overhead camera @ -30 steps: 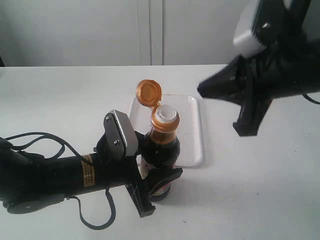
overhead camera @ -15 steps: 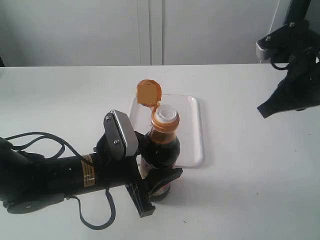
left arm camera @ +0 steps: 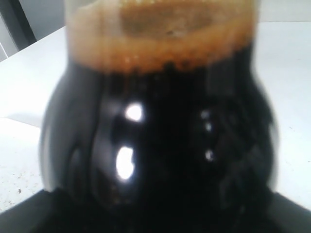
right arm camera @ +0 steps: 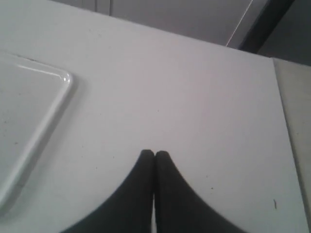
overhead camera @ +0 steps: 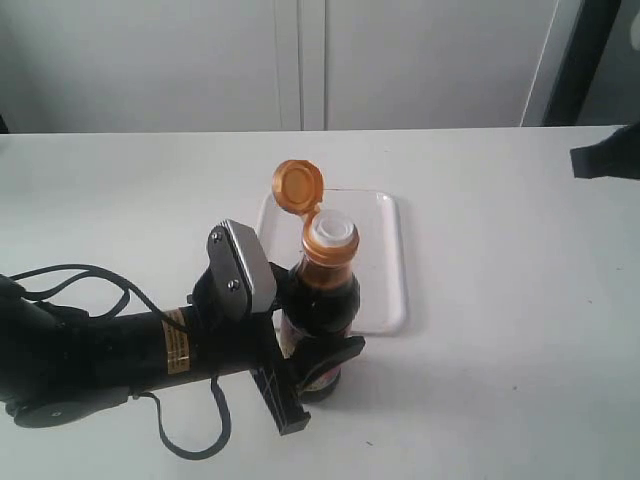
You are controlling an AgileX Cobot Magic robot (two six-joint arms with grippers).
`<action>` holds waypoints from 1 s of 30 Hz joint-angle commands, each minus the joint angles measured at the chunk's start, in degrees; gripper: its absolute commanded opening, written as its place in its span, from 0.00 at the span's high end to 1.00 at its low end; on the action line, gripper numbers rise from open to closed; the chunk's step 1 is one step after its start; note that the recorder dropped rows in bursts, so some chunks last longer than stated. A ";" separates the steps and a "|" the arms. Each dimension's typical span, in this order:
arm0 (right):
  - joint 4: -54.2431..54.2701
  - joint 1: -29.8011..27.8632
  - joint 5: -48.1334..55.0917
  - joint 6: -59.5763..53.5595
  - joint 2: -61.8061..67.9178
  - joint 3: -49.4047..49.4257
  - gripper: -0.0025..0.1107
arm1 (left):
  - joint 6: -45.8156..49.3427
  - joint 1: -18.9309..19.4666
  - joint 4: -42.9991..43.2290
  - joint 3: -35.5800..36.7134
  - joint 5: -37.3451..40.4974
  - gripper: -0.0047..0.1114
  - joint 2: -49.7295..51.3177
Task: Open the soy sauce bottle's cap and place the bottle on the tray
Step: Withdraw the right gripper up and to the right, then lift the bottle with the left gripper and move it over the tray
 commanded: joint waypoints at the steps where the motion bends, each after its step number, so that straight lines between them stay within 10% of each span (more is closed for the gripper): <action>1: -0.09 -0.48 -4.78 0.63 -4.13 3.54 0.98 | -1.80 -0.37 1.47 -0.16 -2.00 0.96 -0.76; 30: 3.37 -0.36 -17.26 1.09 -2.32 7.62 0.98 | -1.72 -0.37 -19.13 -3.45 -2.00 0.96 -11.31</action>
